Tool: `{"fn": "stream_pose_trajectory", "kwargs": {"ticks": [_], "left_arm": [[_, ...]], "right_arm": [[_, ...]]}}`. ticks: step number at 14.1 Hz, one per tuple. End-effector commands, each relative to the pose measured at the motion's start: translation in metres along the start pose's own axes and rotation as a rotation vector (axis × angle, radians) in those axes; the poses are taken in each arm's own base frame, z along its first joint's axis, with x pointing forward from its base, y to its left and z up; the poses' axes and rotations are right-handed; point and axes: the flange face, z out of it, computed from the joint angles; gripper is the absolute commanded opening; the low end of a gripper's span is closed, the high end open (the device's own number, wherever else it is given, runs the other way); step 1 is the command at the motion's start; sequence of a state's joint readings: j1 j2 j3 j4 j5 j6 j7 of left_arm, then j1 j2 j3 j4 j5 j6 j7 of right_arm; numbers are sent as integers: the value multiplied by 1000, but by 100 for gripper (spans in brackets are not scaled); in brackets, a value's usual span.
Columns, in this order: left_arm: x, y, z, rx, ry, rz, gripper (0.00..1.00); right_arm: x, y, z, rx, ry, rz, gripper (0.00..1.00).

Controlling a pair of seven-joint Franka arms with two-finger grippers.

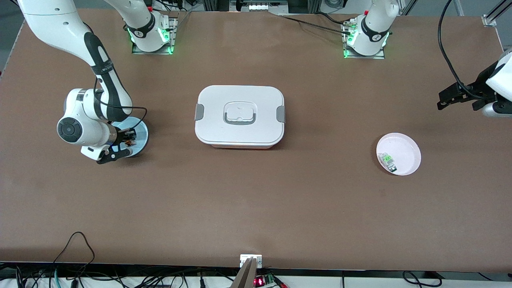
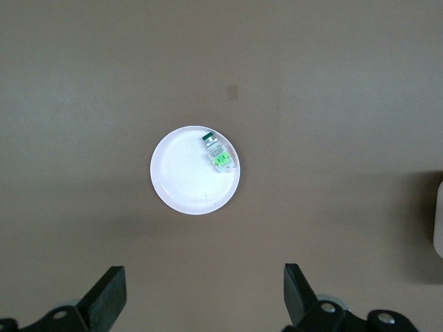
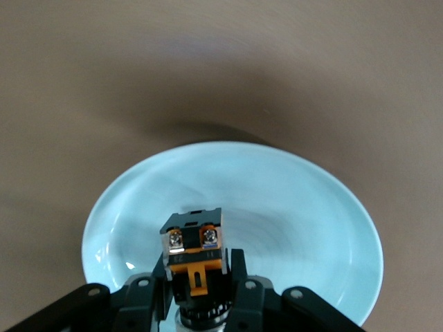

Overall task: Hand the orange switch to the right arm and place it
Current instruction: 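Lower the orange switch onto the blue plate with the right gripper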

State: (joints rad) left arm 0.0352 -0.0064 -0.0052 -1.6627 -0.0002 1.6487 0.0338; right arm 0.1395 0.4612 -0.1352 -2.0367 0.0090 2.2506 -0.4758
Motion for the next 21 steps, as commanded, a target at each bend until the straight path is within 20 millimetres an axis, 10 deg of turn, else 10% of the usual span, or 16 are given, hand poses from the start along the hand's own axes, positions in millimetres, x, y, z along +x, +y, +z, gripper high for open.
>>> {"fn": "stream_pose_trajectory", "kwargs": {"ticks": [1,8,14,18,20,21], "left_arm": [[-3,1,-5,-4,8,-6,100],[-3,-1,-8,-7,19,-9,100],[-3,-3,-8,-28,18,-18,100],[-5,-1,-13,-49,28,-20,100],[-5,-2,-14,-51,29,-21,100],[-5,-2,-14,-49,31,-18,100]], "right_arm": [[-1,-4,-21,-12,15,-282,19],[0,5,-19,20,152,-858,20],[-12,17,11,55,133,-894,26],[-13,18,17,69,124,-887,50],[-11,19,11,66,128,-888,100],[-10,18,6,68,129,-885,100]]}}
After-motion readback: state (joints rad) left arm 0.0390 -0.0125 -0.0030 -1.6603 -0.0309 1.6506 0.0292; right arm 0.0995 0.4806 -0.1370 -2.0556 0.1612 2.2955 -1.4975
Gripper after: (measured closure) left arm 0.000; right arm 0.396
